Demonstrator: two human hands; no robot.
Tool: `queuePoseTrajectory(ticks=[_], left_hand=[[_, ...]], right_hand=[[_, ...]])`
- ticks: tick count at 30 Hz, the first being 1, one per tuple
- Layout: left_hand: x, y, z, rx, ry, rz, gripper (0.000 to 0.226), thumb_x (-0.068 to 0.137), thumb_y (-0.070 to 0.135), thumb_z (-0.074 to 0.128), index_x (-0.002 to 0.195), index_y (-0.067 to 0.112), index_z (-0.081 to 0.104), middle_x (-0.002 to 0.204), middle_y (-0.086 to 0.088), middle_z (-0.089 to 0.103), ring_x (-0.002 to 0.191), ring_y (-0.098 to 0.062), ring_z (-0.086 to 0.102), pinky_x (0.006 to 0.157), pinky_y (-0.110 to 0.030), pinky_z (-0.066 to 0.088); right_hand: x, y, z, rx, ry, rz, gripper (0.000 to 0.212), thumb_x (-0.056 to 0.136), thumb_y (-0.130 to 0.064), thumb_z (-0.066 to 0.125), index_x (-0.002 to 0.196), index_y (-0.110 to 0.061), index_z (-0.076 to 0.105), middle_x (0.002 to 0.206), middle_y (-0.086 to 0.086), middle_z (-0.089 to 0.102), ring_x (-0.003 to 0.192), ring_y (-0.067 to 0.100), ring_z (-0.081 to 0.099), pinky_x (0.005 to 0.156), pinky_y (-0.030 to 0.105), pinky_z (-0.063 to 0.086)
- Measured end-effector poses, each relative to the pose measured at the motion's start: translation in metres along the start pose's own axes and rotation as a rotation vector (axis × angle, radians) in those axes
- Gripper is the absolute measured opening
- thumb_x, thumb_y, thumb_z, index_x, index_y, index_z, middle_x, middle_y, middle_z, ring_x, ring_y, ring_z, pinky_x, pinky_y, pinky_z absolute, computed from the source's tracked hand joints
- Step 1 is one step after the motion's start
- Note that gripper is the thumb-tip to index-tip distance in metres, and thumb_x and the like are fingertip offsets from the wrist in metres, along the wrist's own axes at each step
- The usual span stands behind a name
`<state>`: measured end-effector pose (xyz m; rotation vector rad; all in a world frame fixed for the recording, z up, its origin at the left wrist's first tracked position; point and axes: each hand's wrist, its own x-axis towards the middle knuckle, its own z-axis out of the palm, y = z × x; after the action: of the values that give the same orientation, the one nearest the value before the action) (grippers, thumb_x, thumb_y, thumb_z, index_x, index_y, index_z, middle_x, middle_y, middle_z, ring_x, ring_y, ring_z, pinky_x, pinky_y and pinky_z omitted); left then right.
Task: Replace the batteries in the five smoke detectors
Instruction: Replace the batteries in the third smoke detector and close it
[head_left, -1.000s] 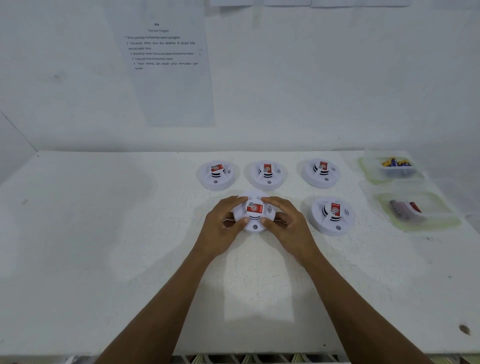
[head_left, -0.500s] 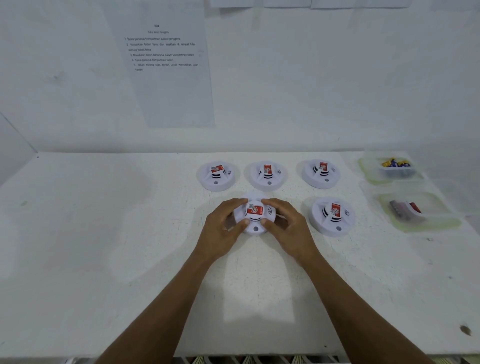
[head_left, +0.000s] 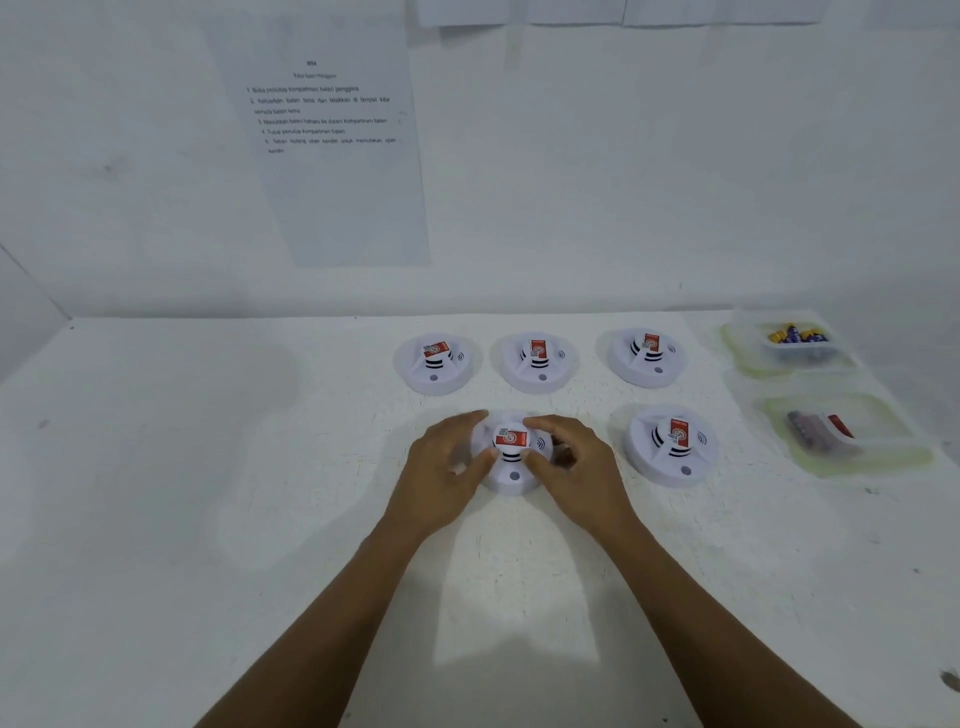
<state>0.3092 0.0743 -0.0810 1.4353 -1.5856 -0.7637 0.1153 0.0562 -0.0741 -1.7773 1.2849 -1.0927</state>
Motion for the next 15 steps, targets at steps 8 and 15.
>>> queuePoseTrajectory(ticks=[8, 15], left_hand=[[0.084, -0.021, -0.058, 0.254, 0.102, -0.094, 0.074, 0.071, 0.051, 0.072, 0.135, 0.025, 0.046, 0.141, -0.007, 0.045, 0.131, -0.023, 0.04, 0.107, -0.039, 0.038], [0.108, -0.025, -0.061, 0.186, 0.023, -0.036, 0.072, 0.068, 0.028, 0.087, 0.131, 0.023, 0.052, 0.127, 0.009, 0.053, 0.117, -0.009, 0.049, 0.104, -0.029, 0.04]], right_hand=[[0.032, -0.017, 0.003, 0.001, -0.008, 0.047, 0.028, 0.091, -0.02, 0.066, 0.11, -0.039, 0.063, 0.107, -0.031, 0.061, 0.099, -0.003, 0.058, 0.079, 0.011, 0.043], [0.071, -0.028, 0.006, -0.124, -0.038, -0.024, 0.03, 0.093, -0.01, 0.064, 0.119, -0.026, 0.067, 0.114, -0.014, 0.067, 0.099, 0.003, 0.061, 0.084, 0.019, 0.051]])
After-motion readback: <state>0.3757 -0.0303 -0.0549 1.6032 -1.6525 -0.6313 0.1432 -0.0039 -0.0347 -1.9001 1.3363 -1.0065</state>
